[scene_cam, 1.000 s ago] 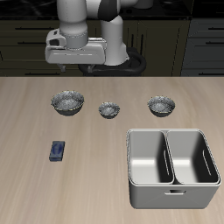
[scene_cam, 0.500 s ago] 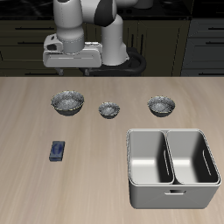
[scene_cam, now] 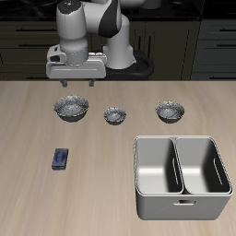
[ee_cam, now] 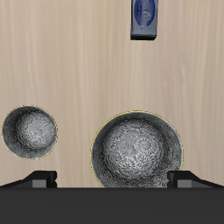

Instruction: Place the largest bowl in the left side of the drainer

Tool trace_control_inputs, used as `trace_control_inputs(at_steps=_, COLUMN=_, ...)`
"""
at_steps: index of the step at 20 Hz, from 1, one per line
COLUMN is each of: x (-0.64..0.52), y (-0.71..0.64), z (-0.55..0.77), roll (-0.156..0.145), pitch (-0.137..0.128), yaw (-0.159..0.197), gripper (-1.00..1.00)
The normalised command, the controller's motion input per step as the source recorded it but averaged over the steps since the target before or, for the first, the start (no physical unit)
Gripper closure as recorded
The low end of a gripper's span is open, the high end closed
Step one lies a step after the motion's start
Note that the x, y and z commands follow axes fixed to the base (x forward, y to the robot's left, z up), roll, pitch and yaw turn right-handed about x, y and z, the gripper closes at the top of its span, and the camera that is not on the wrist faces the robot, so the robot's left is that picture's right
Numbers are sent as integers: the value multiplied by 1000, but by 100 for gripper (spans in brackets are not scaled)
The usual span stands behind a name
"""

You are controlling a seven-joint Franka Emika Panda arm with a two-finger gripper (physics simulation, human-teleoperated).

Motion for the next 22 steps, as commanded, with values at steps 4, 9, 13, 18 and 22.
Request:
trace_control_inputs(at_steps=4, x=8, y=-34, z=-281, roll=4, pitch=19, yaw=-6, gripper=-100)
trace_control_inputs(at_steps=9, x=6, y=-23, z=-282, roll=-11, pitch=21, yaw=-3, gripper=-100)
trace_control_inputs(at_steps=13, x=-86, y=19, z=-241, roll=-8, pitch=-2, yaw=10, gripper=-100)
trace_control_inputs(at_steps=18, x=-82, y=10, z=-195, roll=1, pitch=1, yaw=9, gripper=-100)
trace_control_inputs(at_steps=22, x=-138, y=39, z=-199, roll=2, pitch=-15, yaw=4, gripper=-100)
